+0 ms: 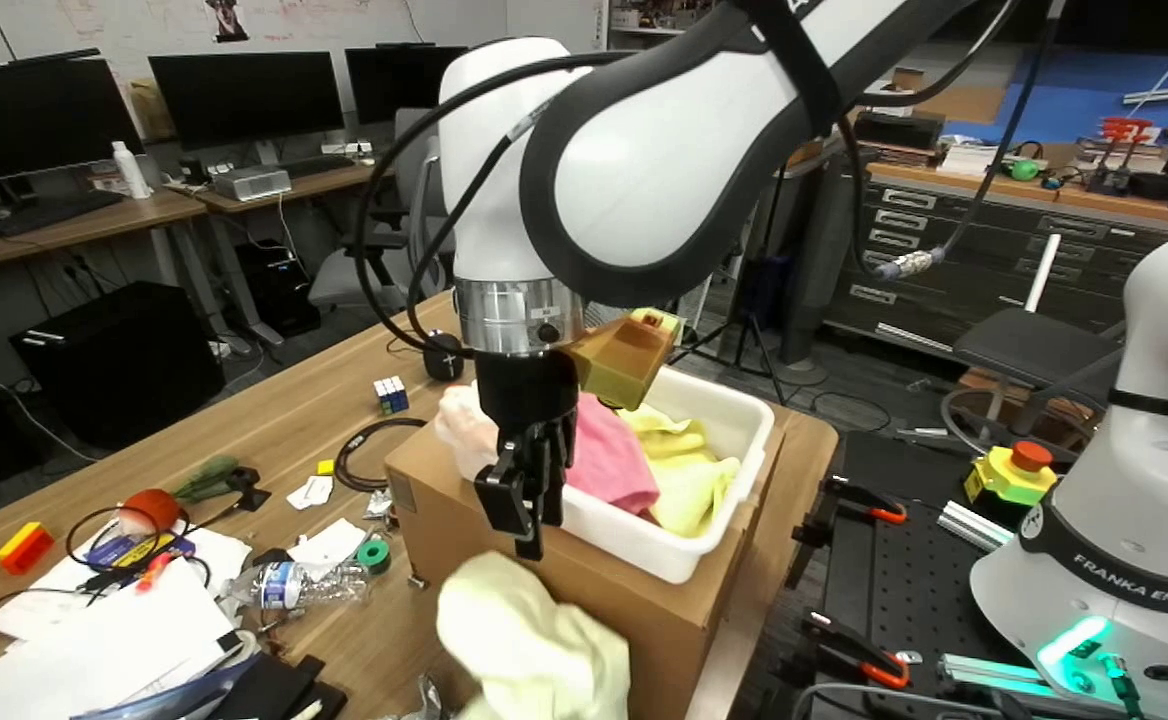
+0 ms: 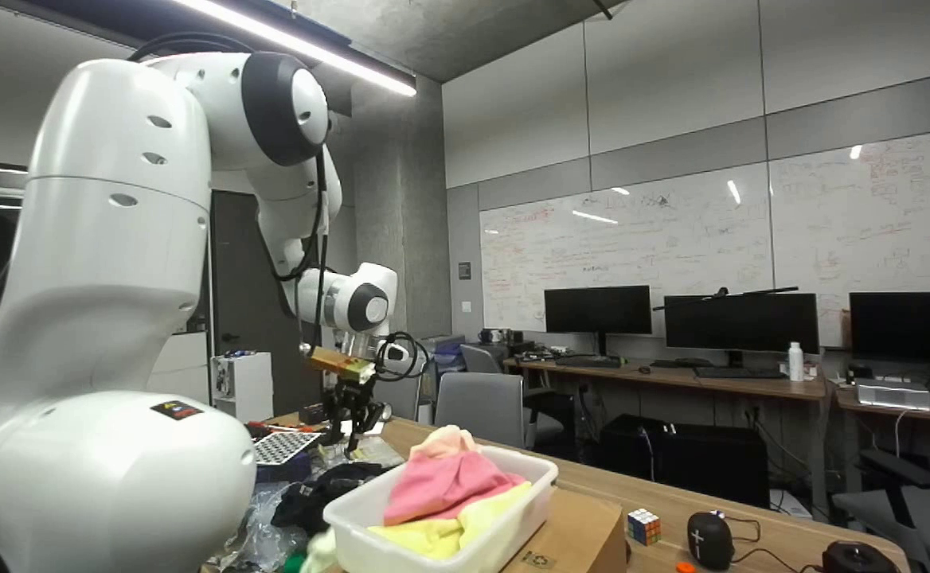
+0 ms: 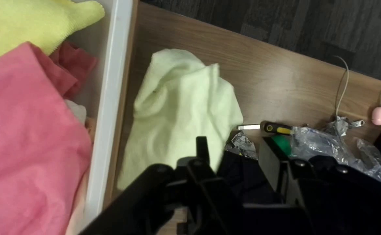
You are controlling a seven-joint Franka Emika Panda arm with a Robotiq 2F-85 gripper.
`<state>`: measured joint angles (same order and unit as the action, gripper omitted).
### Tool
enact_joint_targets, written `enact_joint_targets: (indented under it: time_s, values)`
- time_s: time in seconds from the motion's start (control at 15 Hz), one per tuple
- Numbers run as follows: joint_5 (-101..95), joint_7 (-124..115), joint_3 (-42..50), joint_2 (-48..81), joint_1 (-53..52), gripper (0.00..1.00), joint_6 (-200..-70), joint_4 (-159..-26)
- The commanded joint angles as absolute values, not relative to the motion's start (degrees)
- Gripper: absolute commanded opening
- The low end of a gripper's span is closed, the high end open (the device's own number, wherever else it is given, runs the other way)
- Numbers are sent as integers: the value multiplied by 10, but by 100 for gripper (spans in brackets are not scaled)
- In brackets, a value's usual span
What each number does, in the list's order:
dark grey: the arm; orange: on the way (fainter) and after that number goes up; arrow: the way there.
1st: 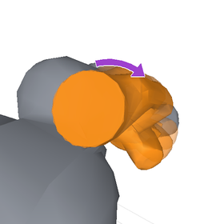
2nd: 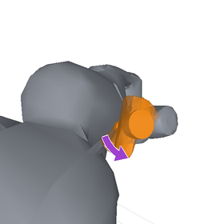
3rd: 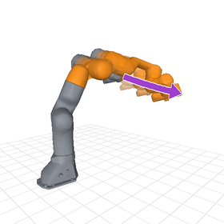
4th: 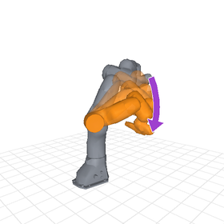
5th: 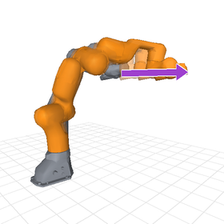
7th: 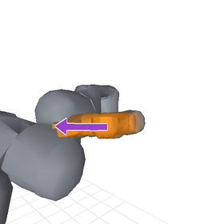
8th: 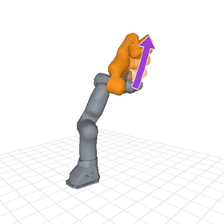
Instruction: Remove the clothes from the bowl and put them on the table
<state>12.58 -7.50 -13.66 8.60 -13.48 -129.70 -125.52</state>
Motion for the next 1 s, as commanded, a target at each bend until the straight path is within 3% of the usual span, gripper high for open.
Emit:
enact_joint_targets:
  time_s: [0.0, 0.2, 0.93]
  values:
    - [98, -88, -134, 83, -141, 77, -1312, -1261]
    - [75, -105, -128, 75, -140, 100, -1327, -1270]
    - [-179, -212, -63, 58, -120, 100, -1349, -1268]
